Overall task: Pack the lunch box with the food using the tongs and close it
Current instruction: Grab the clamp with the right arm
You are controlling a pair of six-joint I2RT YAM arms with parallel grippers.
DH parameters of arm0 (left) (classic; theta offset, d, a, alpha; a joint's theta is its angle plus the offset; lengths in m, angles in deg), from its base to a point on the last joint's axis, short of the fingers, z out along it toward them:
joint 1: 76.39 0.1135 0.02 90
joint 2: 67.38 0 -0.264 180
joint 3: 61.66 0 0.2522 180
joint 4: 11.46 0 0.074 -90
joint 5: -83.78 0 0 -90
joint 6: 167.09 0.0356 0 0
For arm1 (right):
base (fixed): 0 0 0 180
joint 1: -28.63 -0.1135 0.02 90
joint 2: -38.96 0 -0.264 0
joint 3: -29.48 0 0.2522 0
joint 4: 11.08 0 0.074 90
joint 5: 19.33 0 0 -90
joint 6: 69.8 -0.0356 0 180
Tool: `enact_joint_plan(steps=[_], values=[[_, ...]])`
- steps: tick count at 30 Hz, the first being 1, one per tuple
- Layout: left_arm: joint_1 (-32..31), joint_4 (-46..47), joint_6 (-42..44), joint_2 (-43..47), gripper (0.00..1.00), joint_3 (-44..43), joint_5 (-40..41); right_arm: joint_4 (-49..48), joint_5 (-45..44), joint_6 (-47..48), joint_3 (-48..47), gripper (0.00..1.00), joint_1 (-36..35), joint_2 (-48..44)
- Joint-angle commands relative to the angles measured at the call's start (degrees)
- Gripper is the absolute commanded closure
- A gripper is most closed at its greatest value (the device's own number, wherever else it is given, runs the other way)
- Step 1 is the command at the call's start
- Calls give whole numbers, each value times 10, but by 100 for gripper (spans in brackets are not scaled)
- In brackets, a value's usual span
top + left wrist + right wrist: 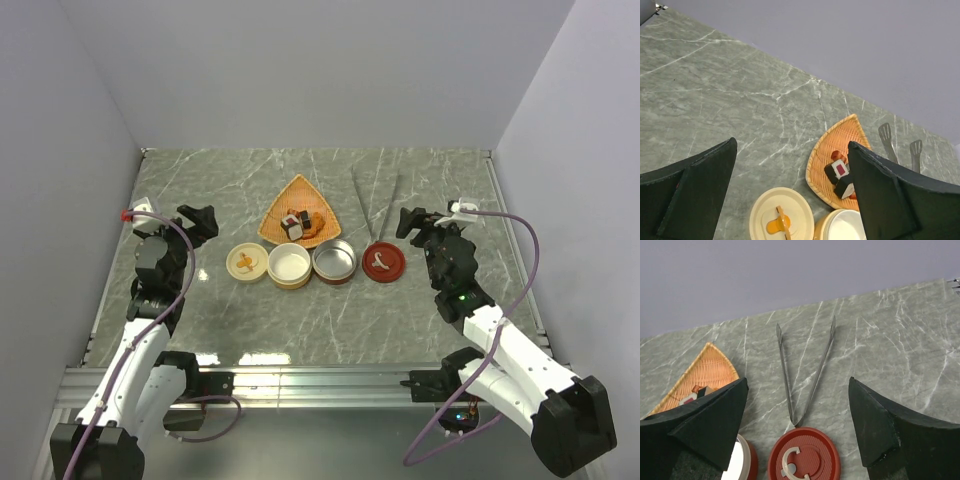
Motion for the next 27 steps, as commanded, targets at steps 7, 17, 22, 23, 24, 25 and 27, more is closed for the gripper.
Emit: enact_joint_plan(steps=[7, 17, 22, 23, 24, 25, 27], values=[[-1, 5, -5, -6, 1, -25, 8, -10, -2, -1, -17, 11, 0, 1], [-1, 7, -10, -23, 1, -26, 6, 103, 36, -12, -151, 5, 0, 172], [-1, 14, -17, -35, 1, -27, 2, 186, 65, -28, -270, 5, 1, 321], [-1, 14, -17, -39, 1, -28, 1, 199, 73, -33, -286, 5, 1, 341], [-1, 14, -19, -39, 0, -28, 0, 222, 76, -37, -300, 5, 0, 378], [-1, 14, -18, -40, 1, -28, 2, 234, 77, -44, -326, 5, 1, 396], [-2, 14, -21, -39, 1, -27, 0, 270, 71, -51, -349, 5, 0, 441]])
